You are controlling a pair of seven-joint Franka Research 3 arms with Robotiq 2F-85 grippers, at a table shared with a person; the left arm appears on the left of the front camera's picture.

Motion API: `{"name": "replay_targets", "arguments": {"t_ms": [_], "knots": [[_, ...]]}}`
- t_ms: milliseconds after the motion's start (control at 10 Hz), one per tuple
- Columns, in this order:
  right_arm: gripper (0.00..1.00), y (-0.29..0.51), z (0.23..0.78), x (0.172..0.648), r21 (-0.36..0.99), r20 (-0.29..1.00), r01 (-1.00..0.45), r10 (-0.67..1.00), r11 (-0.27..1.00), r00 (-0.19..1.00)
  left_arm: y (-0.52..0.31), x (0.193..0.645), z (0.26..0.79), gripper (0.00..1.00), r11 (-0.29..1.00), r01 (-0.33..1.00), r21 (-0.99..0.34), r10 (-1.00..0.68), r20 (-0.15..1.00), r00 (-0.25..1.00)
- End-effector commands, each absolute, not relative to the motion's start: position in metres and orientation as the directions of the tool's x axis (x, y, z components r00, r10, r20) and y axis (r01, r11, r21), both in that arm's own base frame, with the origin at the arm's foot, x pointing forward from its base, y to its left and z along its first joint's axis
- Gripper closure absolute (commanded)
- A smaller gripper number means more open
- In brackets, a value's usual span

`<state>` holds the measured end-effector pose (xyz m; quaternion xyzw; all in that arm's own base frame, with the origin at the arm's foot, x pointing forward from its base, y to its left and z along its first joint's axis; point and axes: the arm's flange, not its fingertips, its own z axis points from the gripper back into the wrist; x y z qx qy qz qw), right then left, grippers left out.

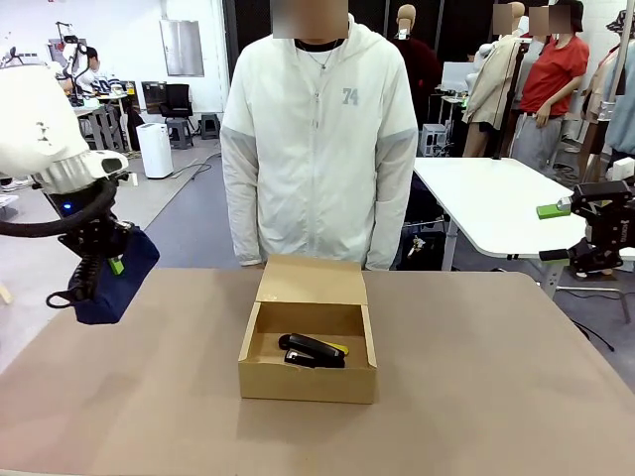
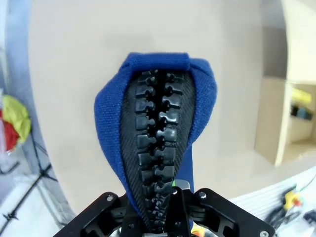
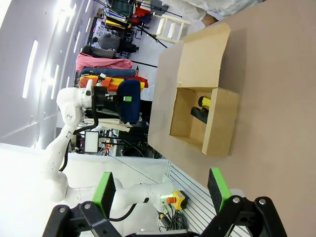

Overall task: Pack the items into the box.
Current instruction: Pick up the item indicated by the person and place it inside the Mailer Box.

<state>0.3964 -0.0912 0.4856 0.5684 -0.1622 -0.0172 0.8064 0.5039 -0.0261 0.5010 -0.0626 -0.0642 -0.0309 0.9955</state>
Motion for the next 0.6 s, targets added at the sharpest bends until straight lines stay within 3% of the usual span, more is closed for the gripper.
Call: {"name": "replay_targets", "arguments": {"t_ms": [0, 500], "knots": [[0.0, -0.0932, 0.4891, 0.3958, 0.92, 0.249, -0.168, -0.197, 0.354, 0.948, -0.0242, 0.5215, 0.4911, 1.0, 0.992, -0.041, -0.118, 0.054, 0.103, 0.993], [0.0, -0.0932, 0.4891, 0.3958, 0.92, 0.249, -0.168, -0.197, 0.354, 0.948, -0.0241, 0.5172, 0.4843, 1.0, 0.991, -0.02, -0.129, 0.033, 0.096, 0.995]]}}
